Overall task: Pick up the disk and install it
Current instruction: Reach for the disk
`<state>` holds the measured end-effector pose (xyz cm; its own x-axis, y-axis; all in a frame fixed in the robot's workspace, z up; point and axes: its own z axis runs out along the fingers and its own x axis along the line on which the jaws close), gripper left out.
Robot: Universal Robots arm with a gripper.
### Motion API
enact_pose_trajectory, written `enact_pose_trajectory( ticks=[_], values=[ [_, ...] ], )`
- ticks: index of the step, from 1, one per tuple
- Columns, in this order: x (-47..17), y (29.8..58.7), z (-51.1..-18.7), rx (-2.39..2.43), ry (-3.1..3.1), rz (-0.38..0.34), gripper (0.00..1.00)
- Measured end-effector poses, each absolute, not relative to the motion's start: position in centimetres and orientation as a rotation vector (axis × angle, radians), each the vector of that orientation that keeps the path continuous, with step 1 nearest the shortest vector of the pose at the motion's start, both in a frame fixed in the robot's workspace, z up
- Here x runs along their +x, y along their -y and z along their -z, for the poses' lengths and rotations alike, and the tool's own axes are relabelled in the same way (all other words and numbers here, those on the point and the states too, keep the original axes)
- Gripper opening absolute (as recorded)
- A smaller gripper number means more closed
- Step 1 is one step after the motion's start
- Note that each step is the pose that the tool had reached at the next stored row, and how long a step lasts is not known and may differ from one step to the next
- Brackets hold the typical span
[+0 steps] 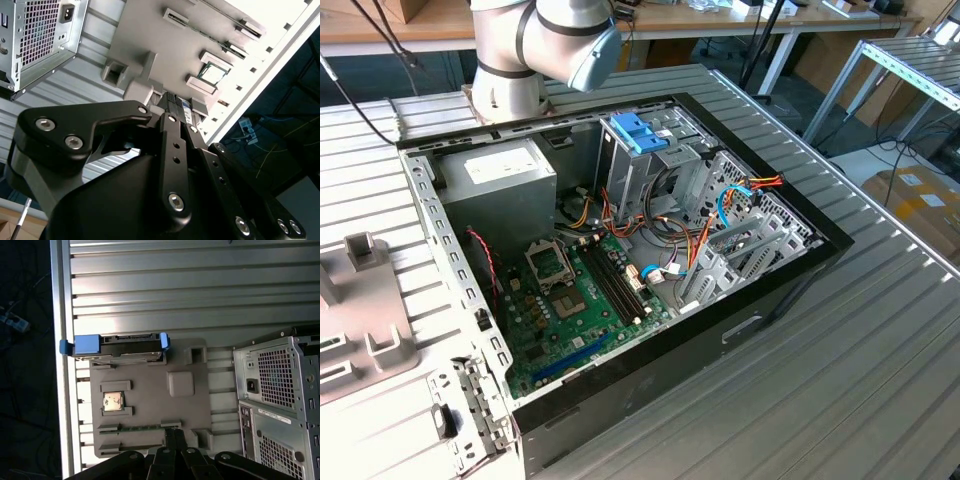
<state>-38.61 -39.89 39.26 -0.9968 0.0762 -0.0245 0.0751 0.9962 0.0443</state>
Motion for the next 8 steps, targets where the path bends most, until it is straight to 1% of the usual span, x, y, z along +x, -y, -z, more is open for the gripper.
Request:
enact_pose_trajectory(
  ticks=[8],
  values=[
    [-38.93,39.89,-39.25,0.118,-3.113,-0.068,0.11]
  ],
)
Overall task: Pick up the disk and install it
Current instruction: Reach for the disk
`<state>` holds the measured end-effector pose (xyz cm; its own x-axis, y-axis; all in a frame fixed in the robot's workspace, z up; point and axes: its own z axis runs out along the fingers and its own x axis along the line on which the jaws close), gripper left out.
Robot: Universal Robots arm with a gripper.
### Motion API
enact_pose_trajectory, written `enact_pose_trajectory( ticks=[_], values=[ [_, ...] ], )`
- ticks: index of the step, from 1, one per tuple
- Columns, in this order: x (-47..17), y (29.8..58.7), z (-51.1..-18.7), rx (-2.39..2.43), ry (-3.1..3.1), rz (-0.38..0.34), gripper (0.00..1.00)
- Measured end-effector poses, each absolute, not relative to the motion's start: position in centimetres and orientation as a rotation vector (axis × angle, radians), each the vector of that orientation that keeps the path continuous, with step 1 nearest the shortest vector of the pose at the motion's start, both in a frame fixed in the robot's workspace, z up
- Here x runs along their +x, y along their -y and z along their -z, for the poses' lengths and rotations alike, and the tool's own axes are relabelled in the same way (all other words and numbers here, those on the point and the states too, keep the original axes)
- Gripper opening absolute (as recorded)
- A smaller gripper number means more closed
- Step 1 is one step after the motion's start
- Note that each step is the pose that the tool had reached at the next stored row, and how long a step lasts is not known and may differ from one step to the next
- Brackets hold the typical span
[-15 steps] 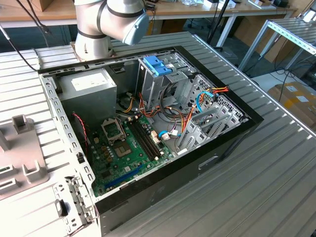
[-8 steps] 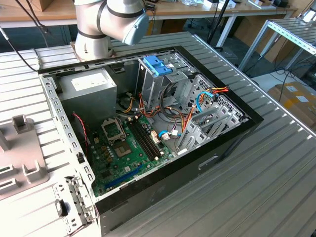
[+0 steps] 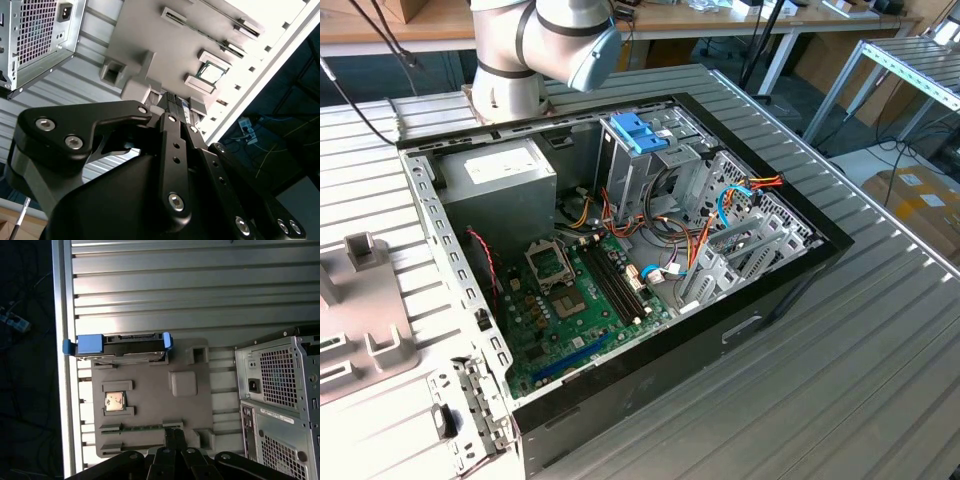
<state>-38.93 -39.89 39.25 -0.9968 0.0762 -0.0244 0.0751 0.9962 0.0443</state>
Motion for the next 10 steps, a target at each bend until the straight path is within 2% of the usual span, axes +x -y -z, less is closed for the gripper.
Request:
enact_pose_trajectory(
  ticks=[10],
  values=[
    [-39.50,39.89,-39.24,0.118,-3.112,-0.068,0.11]
  ],
)
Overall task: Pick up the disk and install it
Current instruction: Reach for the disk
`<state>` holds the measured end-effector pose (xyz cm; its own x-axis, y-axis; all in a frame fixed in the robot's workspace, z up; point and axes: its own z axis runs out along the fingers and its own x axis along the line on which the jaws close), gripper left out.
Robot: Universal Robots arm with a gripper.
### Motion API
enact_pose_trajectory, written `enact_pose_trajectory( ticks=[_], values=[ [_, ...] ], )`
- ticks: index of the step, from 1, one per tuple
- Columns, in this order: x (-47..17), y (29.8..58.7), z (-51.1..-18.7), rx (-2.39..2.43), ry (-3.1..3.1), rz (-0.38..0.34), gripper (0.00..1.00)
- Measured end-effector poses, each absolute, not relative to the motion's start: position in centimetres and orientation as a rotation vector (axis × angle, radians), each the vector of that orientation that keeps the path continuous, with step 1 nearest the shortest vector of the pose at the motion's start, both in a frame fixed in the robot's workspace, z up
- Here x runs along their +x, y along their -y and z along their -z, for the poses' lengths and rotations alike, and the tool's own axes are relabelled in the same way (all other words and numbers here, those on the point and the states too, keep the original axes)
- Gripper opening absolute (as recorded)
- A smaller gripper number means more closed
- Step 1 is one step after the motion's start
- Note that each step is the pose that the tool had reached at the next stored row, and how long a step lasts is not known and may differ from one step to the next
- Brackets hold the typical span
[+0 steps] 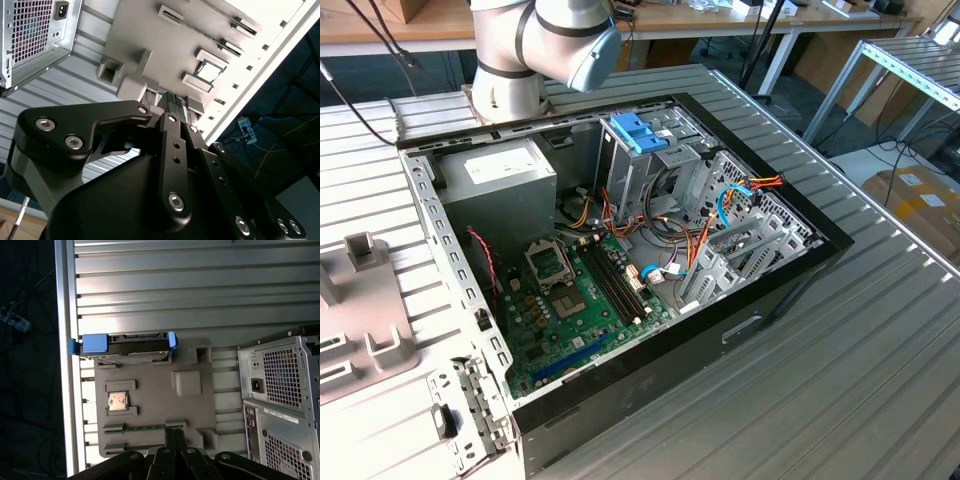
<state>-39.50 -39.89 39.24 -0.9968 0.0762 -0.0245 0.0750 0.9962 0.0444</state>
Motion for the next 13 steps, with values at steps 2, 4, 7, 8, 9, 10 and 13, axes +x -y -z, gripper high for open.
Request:
enact_pose_trajectory(
  ticks=[2,4,7,8,9,10,13],
  values=[
    [-39.61,39.90,-39.24,0.118,-3.112,-0.068,0.11],
    [-39.74,39.89,-39.23,0.118,-3.112,-0.068,0.11],
    [-39.93,39.89,-39.23,0.118,-3.113,-0.068,0.11],
    [-39.98,39.89,-39.23,0.118,-3.113,-0.068,0.11],
    [-40.03,39.89,-39.22,0.118,-3.113,-0.068,0.11],
    [-40.09,39.89,-39.22,0.118,-3.112,-0.068,0.11],
    [-40.24,39.90,-39.22,0.118,-3.112,-0.068,0.11]
  ],
)
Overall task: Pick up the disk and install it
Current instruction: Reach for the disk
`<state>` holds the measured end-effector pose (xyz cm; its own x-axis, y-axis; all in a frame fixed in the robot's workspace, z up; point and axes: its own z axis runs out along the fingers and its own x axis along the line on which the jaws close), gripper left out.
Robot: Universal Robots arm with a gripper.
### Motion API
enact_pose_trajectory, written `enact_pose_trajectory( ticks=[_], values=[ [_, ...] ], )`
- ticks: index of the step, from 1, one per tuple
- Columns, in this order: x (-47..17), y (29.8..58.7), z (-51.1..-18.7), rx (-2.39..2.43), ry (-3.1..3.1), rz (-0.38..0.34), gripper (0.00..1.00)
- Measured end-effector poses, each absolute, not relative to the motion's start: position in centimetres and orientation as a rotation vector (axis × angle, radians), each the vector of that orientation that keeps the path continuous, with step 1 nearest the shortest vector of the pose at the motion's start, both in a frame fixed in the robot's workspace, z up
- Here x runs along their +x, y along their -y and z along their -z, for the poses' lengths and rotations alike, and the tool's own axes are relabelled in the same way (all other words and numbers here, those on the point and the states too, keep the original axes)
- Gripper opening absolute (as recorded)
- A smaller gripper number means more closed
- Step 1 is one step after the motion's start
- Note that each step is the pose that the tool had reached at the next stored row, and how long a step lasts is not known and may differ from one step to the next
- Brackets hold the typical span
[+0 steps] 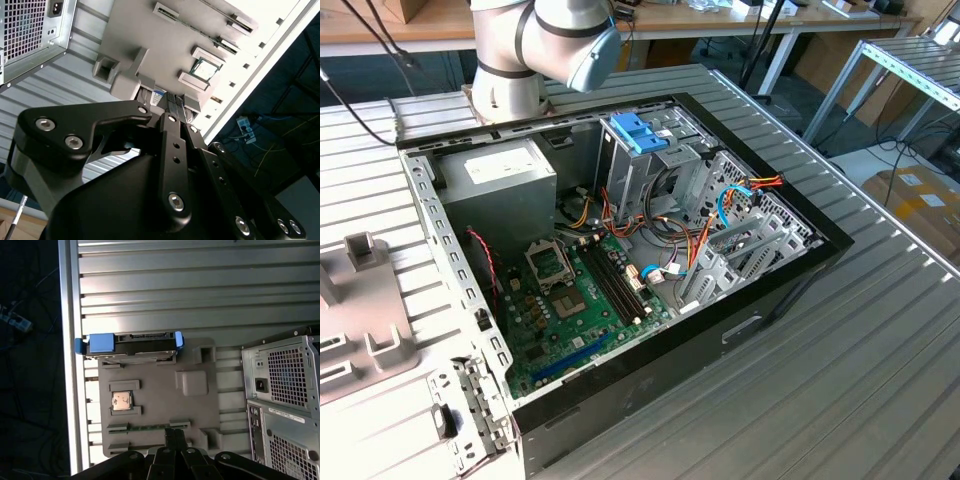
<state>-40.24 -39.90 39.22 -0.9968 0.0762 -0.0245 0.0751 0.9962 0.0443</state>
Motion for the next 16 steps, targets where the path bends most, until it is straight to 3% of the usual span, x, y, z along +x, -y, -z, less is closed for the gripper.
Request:
enact_pose_trajectory(
  ticks=[16],
  values=[
    [-41.3,39.3,-39.1,0.118,-3.112,-0.068,0.11]
  ],
)
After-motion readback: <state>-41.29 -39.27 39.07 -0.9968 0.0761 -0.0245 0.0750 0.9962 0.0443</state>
